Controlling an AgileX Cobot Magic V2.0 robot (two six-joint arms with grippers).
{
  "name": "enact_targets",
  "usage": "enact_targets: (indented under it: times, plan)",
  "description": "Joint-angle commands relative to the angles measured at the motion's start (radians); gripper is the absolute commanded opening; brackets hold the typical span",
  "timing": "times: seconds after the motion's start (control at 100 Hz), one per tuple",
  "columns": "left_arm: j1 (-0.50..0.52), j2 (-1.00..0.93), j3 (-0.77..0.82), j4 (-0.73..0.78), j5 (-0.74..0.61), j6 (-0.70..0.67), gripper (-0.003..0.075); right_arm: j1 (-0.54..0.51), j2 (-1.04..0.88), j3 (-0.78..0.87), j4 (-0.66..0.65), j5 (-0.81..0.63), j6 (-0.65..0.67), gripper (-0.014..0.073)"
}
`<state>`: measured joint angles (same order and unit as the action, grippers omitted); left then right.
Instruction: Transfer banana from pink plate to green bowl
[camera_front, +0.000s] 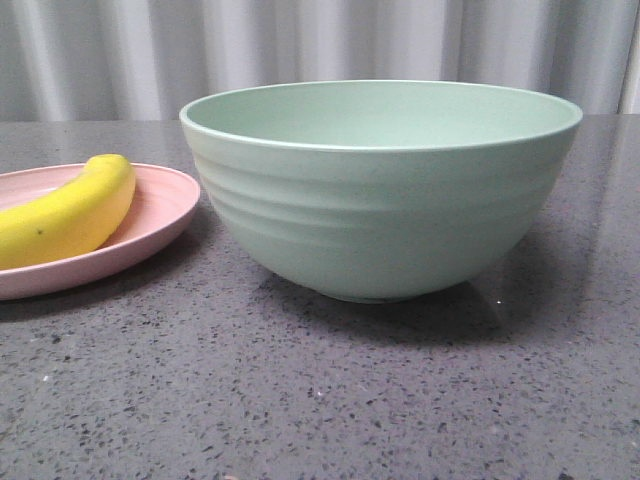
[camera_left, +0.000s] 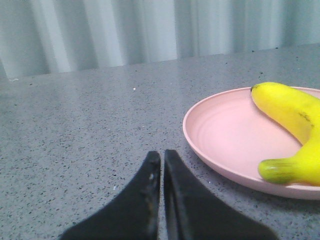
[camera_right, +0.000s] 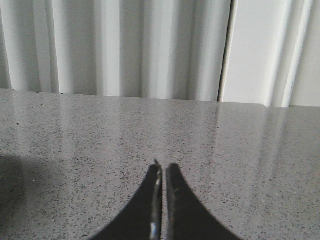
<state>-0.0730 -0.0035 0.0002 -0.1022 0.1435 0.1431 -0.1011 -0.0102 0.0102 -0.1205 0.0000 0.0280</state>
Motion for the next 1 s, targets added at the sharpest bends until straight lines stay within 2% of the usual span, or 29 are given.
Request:
enact_targets:
  times: [0.0, 0.83, 0.99]
  plan:
    - [0.003, -0.030, 0.010, -0.010, -0.086, -0.009, -0.0020, -0.007, -0.024, 0.021, -0.004, -0.083, -0.009, -0.0071]
    - [0.003, -0.030, 0.010, -0.032, -0.100, -0.009, -0.0020, -0.007, -0.022, 0.021, -0.004, -0.076, -0.009, -0.0071]
    - [0.003, -0.027, -0.030, -0.045, -0.104, -0.009, -0.0020, -0.007, -0.022, -0.008, 0.007, -0.048, -0.009, -0.0071]
